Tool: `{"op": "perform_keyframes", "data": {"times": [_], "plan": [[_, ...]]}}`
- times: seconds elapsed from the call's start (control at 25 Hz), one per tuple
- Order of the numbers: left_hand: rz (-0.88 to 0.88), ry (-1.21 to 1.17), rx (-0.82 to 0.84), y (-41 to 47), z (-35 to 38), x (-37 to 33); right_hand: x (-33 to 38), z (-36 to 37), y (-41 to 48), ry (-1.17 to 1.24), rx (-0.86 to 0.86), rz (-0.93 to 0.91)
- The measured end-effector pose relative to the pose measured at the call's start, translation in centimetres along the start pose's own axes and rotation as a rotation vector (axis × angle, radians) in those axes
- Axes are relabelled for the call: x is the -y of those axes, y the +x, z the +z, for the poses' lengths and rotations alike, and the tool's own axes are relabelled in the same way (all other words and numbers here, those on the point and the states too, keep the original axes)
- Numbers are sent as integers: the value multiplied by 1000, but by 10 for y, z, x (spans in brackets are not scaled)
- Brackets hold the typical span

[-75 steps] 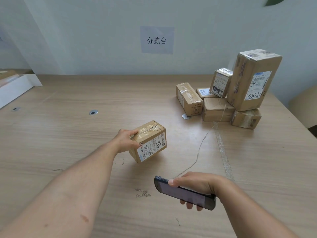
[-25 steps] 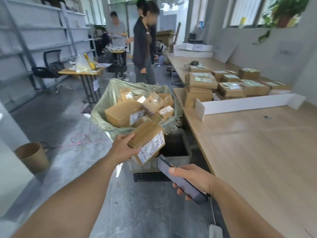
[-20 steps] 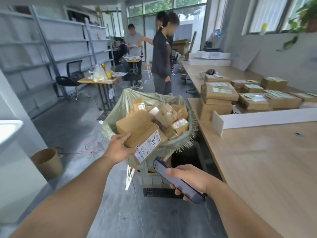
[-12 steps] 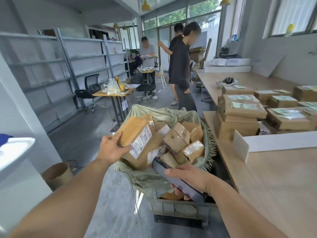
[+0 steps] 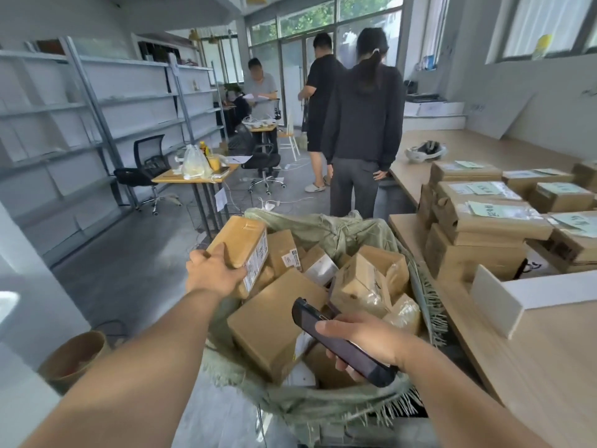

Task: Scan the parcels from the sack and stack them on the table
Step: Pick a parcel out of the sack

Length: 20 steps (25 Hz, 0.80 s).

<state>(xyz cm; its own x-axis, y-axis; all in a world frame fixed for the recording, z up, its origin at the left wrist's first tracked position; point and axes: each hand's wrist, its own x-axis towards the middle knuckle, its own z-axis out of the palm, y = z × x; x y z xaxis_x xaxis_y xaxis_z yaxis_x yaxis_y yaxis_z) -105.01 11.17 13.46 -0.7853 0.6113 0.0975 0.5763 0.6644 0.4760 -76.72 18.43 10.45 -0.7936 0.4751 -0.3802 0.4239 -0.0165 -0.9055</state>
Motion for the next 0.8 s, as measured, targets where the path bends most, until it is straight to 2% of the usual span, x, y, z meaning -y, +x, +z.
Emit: {"op": "perform_keyframes", "data": {"times": [0.24,0.48,0.6,0.72,0.8], "plan": [[-14,157,97,68,34,-2,20,1,38,7,-120,24],[215,184,325,114,79,1,24,11,60,86,-229,40],[130,297,414,130,88,15,24,20,62,106,-275,40],[-2,309,392,137,81,27,22,26,56,110,-317,38],[43,186,294,130,66,21,23,30,49,117,-330,30]]}}
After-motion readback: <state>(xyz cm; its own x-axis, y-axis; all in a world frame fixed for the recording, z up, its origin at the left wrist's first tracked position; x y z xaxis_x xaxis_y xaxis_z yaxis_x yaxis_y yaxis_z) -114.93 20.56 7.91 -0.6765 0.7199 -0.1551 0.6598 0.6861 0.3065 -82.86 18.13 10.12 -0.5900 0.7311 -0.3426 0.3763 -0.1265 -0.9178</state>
